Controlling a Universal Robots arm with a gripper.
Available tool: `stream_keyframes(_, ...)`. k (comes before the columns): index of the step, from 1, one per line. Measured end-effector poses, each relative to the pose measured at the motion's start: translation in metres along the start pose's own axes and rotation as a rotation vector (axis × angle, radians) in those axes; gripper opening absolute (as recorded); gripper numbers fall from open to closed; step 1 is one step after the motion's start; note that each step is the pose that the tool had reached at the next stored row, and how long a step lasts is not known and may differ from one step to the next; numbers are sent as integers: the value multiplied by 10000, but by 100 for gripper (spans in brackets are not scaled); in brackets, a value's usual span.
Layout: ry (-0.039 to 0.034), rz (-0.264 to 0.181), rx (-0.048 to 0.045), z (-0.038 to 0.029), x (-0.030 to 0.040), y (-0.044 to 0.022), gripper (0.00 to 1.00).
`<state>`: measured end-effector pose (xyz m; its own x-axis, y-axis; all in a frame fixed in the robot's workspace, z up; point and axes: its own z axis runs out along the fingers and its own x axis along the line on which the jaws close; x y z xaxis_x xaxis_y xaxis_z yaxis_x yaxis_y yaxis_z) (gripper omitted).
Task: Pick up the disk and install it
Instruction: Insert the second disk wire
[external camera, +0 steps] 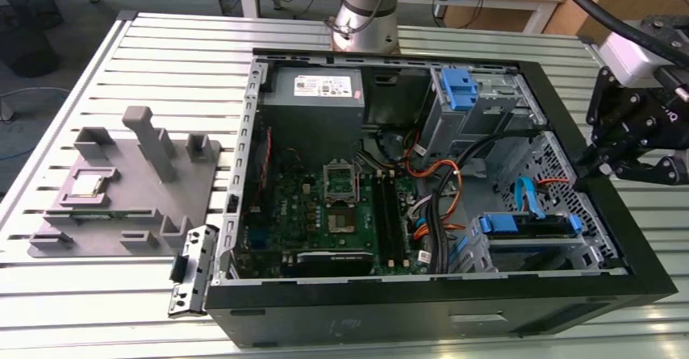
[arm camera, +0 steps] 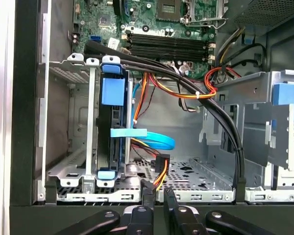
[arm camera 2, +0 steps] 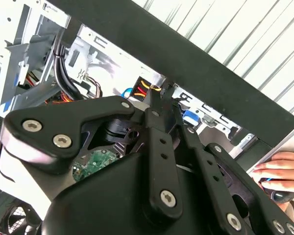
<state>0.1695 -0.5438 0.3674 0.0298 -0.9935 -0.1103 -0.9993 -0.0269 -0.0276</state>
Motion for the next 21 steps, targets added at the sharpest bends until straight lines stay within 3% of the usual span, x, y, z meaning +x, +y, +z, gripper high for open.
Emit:
stream_keyframes(4, -1, 0, 0, 0, 0, -5, 25)
stream_keyframes(8, 0, 0, 0, 0, 1, -10, 36)
stream_keyframes(9, 0, 0, 0, 0, 1, -11, 43)
stream_keyframes(10, -1, 0, 0, 1, 1, -13, 43)
stream_keyframes(11, 39, -2, -9, 3, -1, -19, 43)
stream_keyframes(14, 413, -5, -62, 11, -11, -35, 43)
stream_keyframes(16, 619, -7, -92, 22, -20, -48, 43)
stream_keyframes(18, 708, -8, -107, 44, -38, -63, 43)
stream_keyframes(21, 727, -7, -115, 87, -64, -70, 43)
